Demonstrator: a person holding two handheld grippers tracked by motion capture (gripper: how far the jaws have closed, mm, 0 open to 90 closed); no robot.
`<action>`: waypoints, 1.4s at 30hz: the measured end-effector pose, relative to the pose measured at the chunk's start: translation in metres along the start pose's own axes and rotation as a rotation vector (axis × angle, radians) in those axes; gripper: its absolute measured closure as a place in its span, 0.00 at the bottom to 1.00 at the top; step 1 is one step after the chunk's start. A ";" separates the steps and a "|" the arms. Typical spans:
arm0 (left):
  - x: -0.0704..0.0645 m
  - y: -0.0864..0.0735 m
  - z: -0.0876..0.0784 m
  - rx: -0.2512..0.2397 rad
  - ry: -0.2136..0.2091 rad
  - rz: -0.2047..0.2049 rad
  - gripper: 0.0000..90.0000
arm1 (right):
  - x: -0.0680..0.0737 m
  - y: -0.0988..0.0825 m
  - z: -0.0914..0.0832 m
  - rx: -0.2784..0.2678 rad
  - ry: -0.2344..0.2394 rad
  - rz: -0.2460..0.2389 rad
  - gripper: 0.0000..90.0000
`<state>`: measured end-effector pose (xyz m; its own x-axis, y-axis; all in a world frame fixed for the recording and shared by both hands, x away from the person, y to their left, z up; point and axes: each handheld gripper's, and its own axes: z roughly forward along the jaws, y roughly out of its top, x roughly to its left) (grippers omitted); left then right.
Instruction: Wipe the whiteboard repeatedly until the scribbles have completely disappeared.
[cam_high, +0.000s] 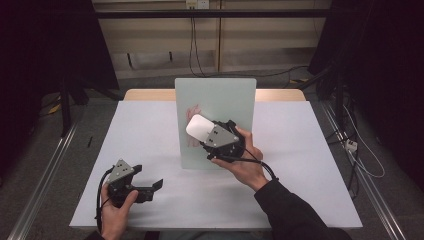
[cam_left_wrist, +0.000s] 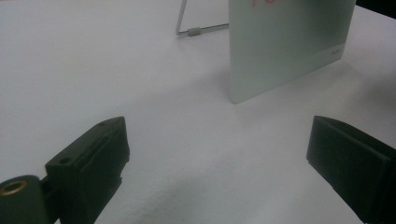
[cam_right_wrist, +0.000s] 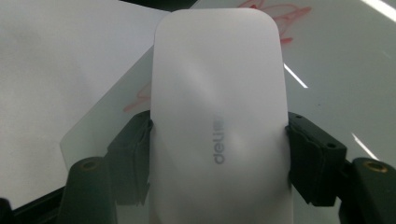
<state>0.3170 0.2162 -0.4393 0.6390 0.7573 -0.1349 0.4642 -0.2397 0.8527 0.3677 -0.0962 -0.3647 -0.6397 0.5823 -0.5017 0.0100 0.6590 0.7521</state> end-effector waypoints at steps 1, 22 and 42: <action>0.000 0.000 0.000 0.000 0.000 0.000 0.06 | 0.002 -0.001 0.001 -0.003 -0.005 -0.001 0.35; 0.000 0.000 -0.001 -0.003 -0.004 -0.004 0.06 | 0.006 0.004 0.007 0.008 0.026 -0.022 0.35; 0.000 0.000 -0.001 -0.004 -0.003 -0.001 0.06 | -0.011 0.025 0.006 -0.017 -0.041 -0.007 0.35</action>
<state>0.3162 0.2165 -0.4391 0.6401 0.7559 -0.1372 0.4627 -0.2368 0.8543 0.3797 -0.0835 -0.3428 -0.6078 0.5966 -0.5241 -0.0083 0.6552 0.7554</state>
